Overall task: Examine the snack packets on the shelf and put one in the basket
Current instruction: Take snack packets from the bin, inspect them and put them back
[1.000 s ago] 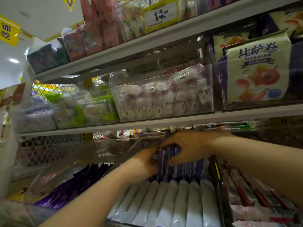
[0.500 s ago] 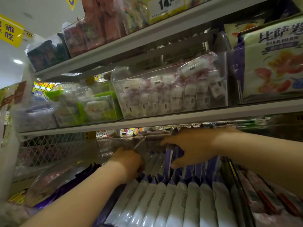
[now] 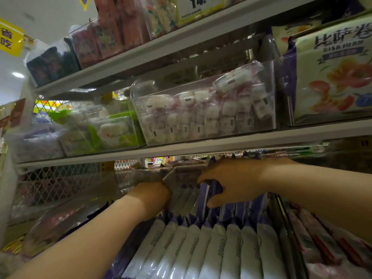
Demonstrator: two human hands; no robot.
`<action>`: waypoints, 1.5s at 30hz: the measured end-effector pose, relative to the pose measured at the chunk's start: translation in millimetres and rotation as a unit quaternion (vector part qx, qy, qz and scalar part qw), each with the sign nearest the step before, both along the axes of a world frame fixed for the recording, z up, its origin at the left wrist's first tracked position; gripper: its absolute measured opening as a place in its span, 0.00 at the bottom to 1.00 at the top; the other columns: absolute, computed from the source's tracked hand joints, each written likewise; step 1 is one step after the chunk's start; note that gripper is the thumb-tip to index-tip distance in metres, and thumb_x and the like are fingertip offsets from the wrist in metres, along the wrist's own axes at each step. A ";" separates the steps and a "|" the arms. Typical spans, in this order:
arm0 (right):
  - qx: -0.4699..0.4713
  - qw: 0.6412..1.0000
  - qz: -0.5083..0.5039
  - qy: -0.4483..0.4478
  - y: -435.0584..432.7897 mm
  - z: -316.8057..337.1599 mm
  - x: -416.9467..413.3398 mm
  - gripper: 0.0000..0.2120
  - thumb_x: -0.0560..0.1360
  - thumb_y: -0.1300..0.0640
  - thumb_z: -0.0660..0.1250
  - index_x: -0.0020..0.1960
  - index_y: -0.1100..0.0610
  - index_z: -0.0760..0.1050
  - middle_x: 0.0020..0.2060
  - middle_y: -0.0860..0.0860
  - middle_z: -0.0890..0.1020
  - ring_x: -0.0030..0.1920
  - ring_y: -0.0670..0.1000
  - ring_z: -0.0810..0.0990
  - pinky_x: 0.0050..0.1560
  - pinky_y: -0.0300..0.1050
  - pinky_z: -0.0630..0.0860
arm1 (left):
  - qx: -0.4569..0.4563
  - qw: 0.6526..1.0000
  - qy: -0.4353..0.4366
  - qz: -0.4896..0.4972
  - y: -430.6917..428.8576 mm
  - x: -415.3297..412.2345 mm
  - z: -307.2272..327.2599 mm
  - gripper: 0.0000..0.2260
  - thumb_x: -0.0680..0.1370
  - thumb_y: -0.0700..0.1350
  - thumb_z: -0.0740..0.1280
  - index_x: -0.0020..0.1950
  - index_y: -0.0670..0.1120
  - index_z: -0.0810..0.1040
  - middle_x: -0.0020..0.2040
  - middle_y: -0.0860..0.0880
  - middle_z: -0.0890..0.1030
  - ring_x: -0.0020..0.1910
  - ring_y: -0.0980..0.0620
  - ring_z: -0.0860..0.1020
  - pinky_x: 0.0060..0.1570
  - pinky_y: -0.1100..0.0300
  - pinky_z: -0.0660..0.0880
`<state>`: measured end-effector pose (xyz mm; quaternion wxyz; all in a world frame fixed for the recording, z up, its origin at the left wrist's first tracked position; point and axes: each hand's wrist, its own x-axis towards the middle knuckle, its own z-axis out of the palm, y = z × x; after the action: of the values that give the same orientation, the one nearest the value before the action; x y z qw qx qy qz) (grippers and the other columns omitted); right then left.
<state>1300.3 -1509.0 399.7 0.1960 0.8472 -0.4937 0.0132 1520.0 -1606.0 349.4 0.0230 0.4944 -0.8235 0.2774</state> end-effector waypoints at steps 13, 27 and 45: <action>0.014 1.000 -0.004 -0.015 -0.7 -1.3 -2.0 0.30 0.74 0.35 0.62 0.73 0.43 0.61 0.69 0.45 0.71 0.65 0.50 0.72 0.65 0.49 0.71 | -0.107 0.936 0.311 -0.121 30.1 2.5 8.1 0.08 0.80 0.38 0.60 0.52 0.50 0.64 0.50 0.49 0.73 0.43 0.48 0.76 0.41 0.53 0.72; 0.029 0.996 -0.075 -0.025 28.7 6.1 25.8 0.38 0.69 0.32 0.66 0.74 0.41 0.58 0.72 0.46 0.67 0.69 0.52 0.69 0.65 0.45 0.67 | -0.157 0.797 0.561 -0.159 99.5 44.9 4.8 0.11 0.84 0.43 0.53 0.41 0.53 0.62 0.33 0.50 0.75 0.31 0.52 0.72 0.27 0.60 0.61; 0.357 0.633 0.099 -0.679 100.0 -151.7 200.5 0.17 0.70 0.46 0.72 0.55 0.53 0.79 0.47 0.48 0.84 0.42 0.43 0.83 0.35 0.37 0.77 | -0.151 0.694 0.693 -0.124 229.5 159.4 -110.5 0.11 0.84 0.43 0.55 0.44 0.55 0.68 0.42 0.58 0.78 0.37 0.71 0.75 0.35 0.76 0.68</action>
<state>1500.8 -1409.1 247.9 -0.5148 0.6467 -0.3664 0.4273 1679.4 -1376.5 239.0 0.6958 0.4299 -0.5746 -0.0283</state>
